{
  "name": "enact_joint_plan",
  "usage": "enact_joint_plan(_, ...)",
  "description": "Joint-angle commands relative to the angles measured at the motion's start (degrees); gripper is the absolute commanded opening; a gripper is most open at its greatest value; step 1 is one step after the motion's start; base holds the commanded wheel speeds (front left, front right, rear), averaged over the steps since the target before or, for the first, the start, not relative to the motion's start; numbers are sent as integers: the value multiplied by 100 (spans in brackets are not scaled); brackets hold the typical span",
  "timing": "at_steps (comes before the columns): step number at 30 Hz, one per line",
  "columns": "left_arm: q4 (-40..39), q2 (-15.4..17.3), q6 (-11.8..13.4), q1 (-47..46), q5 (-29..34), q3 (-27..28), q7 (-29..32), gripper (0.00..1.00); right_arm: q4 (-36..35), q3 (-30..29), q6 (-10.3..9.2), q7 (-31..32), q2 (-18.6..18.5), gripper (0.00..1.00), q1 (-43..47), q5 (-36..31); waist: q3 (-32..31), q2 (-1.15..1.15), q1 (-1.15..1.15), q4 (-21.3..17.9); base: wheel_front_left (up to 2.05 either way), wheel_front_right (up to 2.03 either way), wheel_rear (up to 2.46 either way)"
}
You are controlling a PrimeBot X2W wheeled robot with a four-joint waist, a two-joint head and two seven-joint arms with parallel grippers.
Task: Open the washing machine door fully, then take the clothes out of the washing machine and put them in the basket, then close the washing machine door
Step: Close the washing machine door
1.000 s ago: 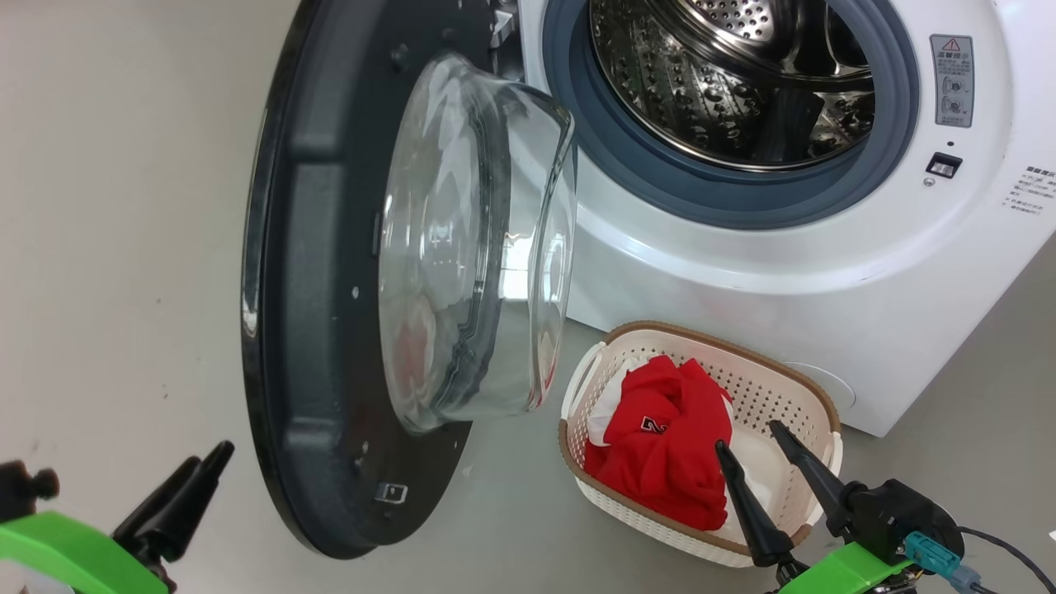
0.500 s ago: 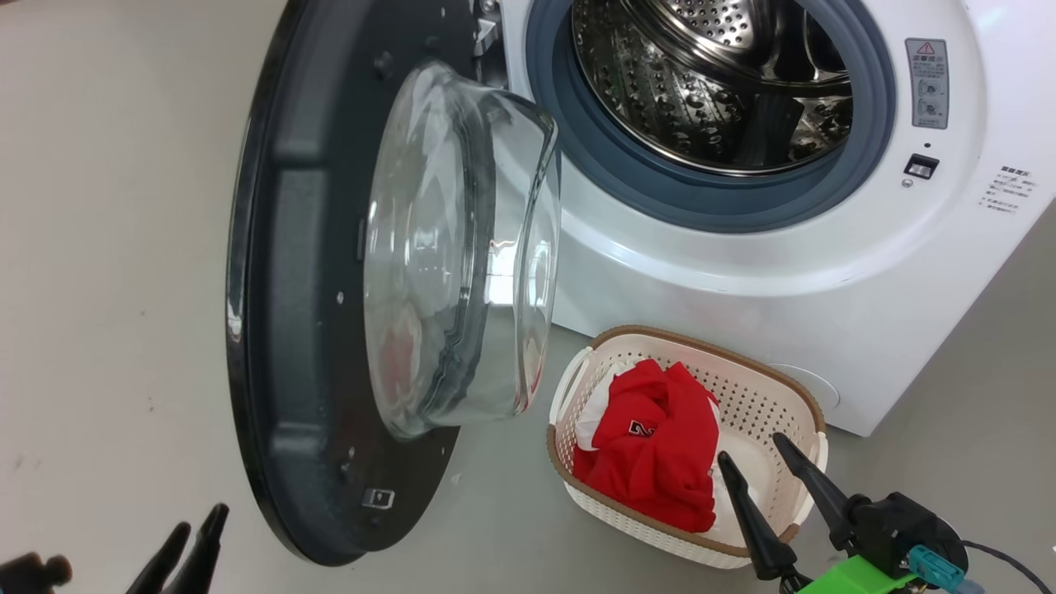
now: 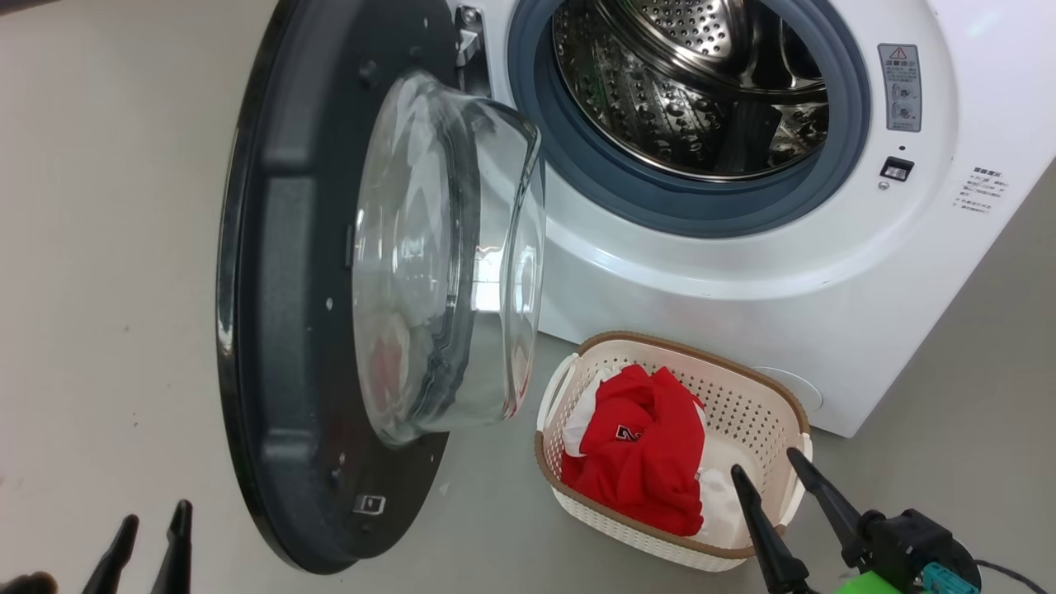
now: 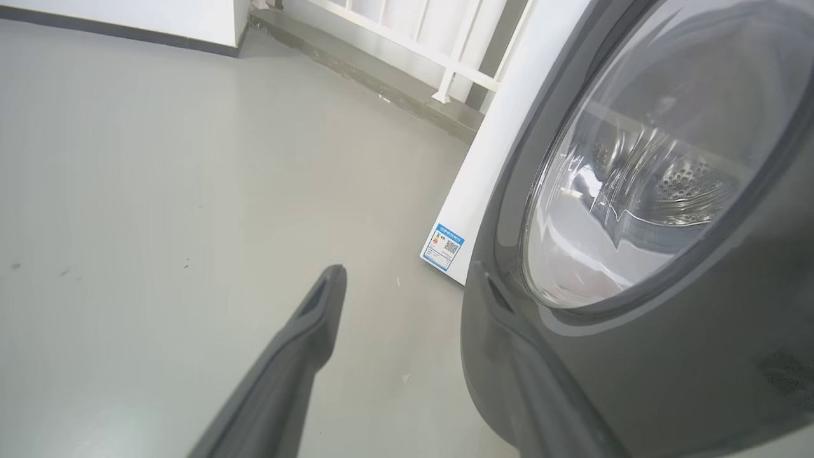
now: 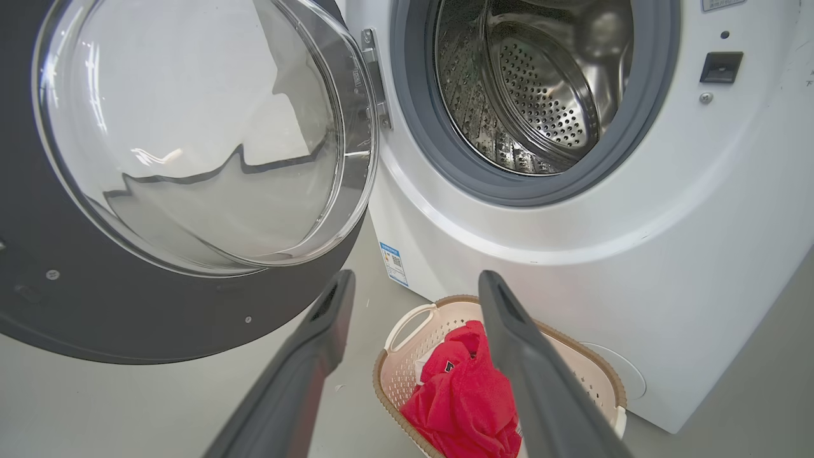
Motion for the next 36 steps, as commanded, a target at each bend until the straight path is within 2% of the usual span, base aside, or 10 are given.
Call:
enact_joint_plan(1, -210, 46, -32, -46, 404, 408, -69, 100, -165, 96, 35, -36, -23, 100, -4, 48, -14, 0, 0, -18, 0, 0, 0)
enact_joint_plan(4, -430, -271, -32, 71, 1125, 819, -69, 100, -197, 71, 35, -36, -11, 100, 16, 43, -11, 0, 0, -32, 0, 0, 0)
enact_joint_plan(5, -430, -271, -32, 71, 1125, 819, -69, 100, -197, 71, 35, -36, -11, 100, 16, 43, -11, 0, 0, -32, 0, 0, 0)
enact_joint_plan(8, -753, -633, -32, 178, 1967, 1300, -69, 100, -236, 43, 35, -36, 5, 100, 15, 34, -1, 0, 0, -43, 0, 0, 0)
enact_joint_plan(9, -753, -633, -32, 178, 1967, 1300, -69, 100, -236, 43, 35, -36, 5, 100, 15, 34, -1, 0, 0, -43, 0, 0, 0)
enact_joint_plan(11, -1031, -865, -32, 254, 2452, 1565, -69, 100, -263, 15, 35, -36, 23, 100, 14, 33, 3, 0, 0, -47, 0, 0, 0)
enact_joint_plan(15, -1388, -1128, -32, 360, 2903, 1833, -69, 100, -303, 7, 35, -36, 48, 100, 1, 23, 1, 0, 0, -49, 0, 0, 0)
enact_joint_plan(25, -1536, -1511, -32, 601, 3266, 1936, -70, 100, -243, -12, 35, -36, 85, 100, 46, 31, -12, 0, 0, -38, 0, 0, 0)
enact_joint_plan(36, -1554, -1587, -32, 611, 3273, 2000, -70, 100, -222, -38, 35, -36, 110, 100, 42, 22, -22, 0, 0, -48, 0, 0, 0)
